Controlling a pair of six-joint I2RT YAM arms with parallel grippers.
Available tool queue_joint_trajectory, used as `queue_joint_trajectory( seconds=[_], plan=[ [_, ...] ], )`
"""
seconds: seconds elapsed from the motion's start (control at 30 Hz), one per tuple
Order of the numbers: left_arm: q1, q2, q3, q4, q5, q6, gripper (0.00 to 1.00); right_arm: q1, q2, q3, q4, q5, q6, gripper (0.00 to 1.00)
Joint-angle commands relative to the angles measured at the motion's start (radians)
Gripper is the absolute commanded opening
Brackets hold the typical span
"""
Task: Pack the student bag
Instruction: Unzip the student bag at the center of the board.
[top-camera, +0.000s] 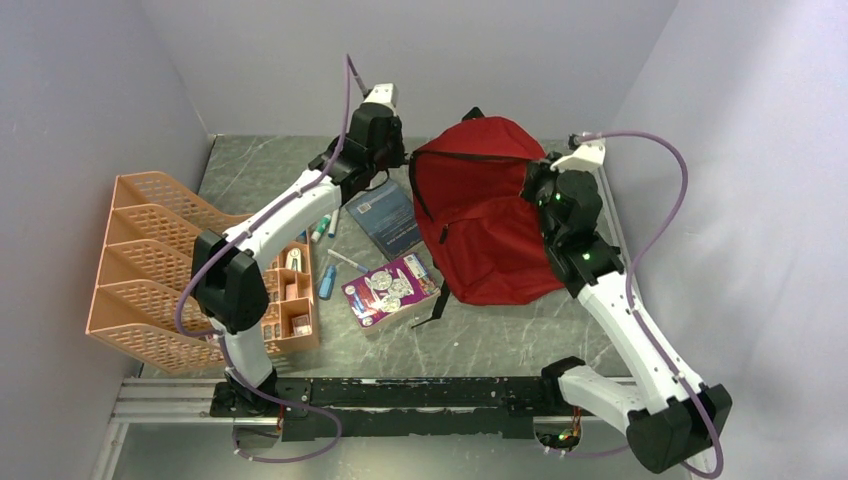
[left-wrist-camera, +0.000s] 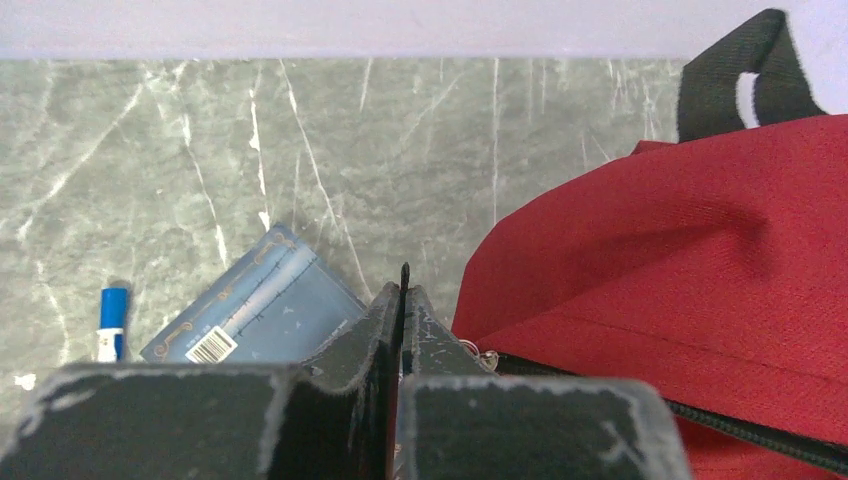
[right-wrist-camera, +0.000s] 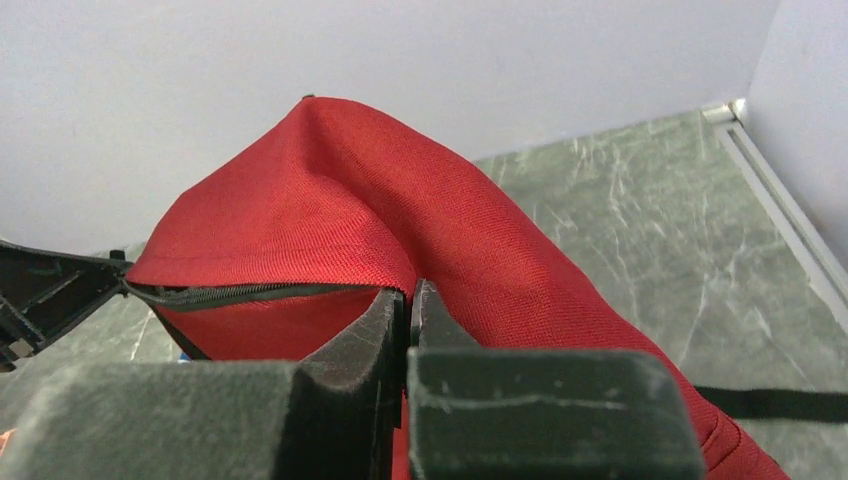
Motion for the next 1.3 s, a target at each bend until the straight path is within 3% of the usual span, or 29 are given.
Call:
queue_joint_trajectory(
  seconds=[0.0, 0.2, 0.37, 0.57, 0.67, 0.93, 1.27],
  plan=[
    [0.033, -0.033, -0.077, 0.050, 0.007, 0.006, 0.05, -0.015, -0.128, -0.074, -0.065, 0.132, 0.101, 0.00],
    [0.017, -0.068, -0.182, 0.125, 0.151, 0.008, 0.05, -0.014, -0.255, -0.174, -0.124, 0.116, 0.101, 0.00],
    [-0.069, -0.106, -0.172, 0.200, 0.248, 0.086, 0.05, -0.015, -0.307, -0.187, -0.119, -0.002, -0.020, 0.17],
    [-0.169, -0.119, -0.068, 0.217, 0.307, 0.103, 0.05, -0.015, -0.353, -0.136, -0.202, -0.057, -0.145, 0.26],
    [-0.201, -0.120, -0.026, 0.227, 0.322, 0.116, 0.05, -0.014, -0.397, -0.114, -0.247, -0.062, -0.175, 0.38],
    [-0.269, -0.119, 0.038, 0.236, 0.362, 0.160, 0.05, -0.015, -0.460, -0.044, -0.332, -0.098, -0.260, 0.50],
    [-0.318, -0.186, -0.062, 0.258, 0.356, 0.162, 0.05, -0.015, -0.364, -0.062, -0.222, -0.619, -0.584, 0.54]
  ],
)
